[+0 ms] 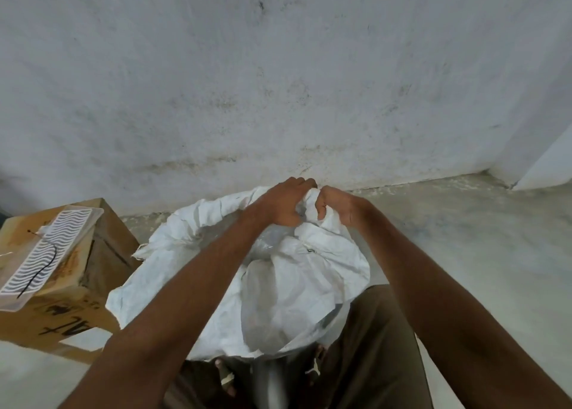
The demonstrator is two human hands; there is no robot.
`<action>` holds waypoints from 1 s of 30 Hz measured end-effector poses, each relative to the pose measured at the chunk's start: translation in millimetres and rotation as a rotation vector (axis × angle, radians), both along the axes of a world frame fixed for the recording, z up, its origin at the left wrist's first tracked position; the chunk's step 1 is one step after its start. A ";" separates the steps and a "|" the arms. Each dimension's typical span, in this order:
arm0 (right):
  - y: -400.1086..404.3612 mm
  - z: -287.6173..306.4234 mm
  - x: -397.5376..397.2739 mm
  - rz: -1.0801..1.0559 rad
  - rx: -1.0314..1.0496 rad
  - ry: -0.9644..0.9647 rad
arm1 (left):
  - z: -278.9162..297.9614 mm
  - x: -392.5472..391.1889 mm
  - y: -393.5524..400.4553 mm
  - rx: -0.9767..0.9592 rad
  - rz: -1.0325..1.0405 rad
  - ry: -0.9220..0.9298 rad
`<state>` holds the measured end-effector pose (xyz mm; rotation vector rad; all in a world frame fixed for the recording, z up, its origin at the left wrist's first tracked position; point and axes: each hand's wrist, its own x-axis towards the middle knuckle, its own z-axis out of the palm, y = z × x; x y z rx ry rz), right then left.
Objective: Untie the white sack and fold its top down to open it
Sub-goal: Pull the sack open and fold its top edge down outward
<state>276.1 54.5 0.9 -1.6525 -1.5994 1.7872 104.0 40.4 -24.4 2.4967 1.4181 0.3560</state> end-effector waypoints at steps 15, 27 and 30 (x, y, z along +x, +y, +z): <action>-30.8 -18.6 8.2 -0.377 0.122 0.064 | 16.2 13.4 -2.1 0.118 0.197 -0.288; -18.1 1.9 -5.3 -0.715 0.045 0.447 | -21.8 -12.8 -113.7 -0.043 0.369 -0.156; -23.7 3.5 9.7 -0.796 0.002 0.546 | -20.5 -13.3 -126.9 0.135 0.353 -0.033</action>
